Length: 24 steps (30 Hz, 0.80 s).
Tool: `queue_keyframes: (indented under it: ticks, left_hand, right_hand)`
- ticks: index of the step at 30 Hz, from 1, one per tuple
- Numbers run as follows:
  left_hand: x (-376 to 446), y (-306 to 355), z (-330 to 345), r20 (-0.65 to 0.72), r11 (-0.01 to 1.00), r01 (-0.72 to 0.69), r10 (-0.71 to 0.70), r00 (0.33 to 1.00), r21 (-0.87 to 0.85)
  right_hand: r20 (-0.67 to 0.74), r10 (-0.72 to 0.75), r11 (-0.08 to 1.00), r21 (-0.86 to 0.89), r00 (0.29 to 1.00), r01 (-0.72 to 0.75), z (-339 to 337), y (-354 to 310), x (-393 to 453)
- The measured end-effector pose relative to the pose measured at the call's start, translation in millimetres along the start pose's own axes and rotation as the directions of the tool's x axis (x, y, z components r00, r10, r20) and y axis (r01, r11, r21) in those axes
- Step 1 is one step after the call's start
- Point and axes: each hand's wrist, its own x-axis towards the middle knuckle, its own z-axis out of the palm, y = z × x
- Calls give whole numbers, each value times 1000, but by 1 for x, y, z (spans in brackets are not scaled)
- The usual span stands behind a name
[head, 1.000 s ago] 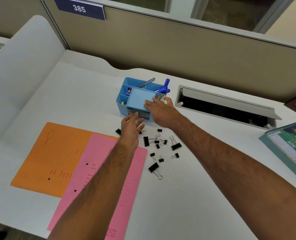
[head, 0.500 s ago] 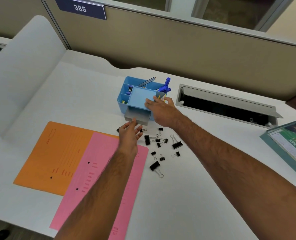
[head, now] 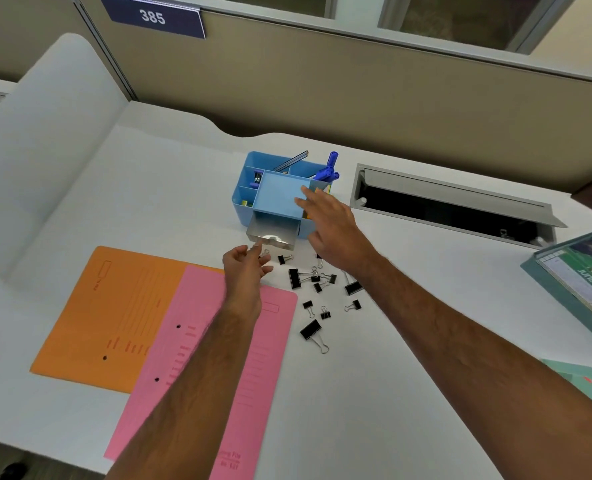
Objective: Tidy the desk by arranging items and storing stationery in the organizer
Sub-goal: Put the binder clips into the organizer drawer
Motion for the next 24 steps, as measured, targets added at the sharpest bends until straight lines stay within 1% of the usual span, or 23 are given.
queue_keyframes:
  ticks: [2, 3, 5, 7, 10, 13, 15, 17, 19, 24]
  left_hand:
    - [-4, 3, -9, -19, 989, -82, 85, 996, 126]
    - [-6, 3, -15, -22, 971, -121, 129, 991, 207]
    - [-5, 2, -25, -8, 896, -214, 236, 972, 390]
    - [-2, -1, -33, 46, 767, -315, 351, 935, 558]
    - [4, -5, -37, 151, 537, -406, 455, 878, 739]
    - [10, -7, -33, 257, 280, -429, 488, 834, 859]
    - [15, -7, -28, 302, 178, -429, 481, 823, 885]
    - [20, -8, -23, 329, 119, -428, 470, 819, 896]
    - [23, -10, -19, 349, 80, -429, 461, 816, 900]
    - [26, -16, -19, 350, 44, -410, 442, 826, 911]
  right_hand:
    - [-148, 27, 998, 56, 989, -18, 5, 6, -16]
    - [-191, 54, 996, 74, 980, -41, 8, 10, -23]
    - [-213, 109, 991, 105, 971, -88, 16, 17, -37]
    - [-176, 149, 985, 112, 973, -131, 25, 25, -48]
    - [-61, 208, 973, 111, 976, -200, 41, 36, -61]
    - [30, 252, 965, 71, 967, -253, 51, 40, -64]
    - [70, 262, 964, 28, 962, -265, 54, 40, -62]
    - [95, 264, 964, -11, 960, -264, 56, 40, -58]
    - [120, 257, 966, -45, 959, -253, 59, 39, -53]
    - [156, 214, 974, -114, 964, -198, 70, 41, -48]
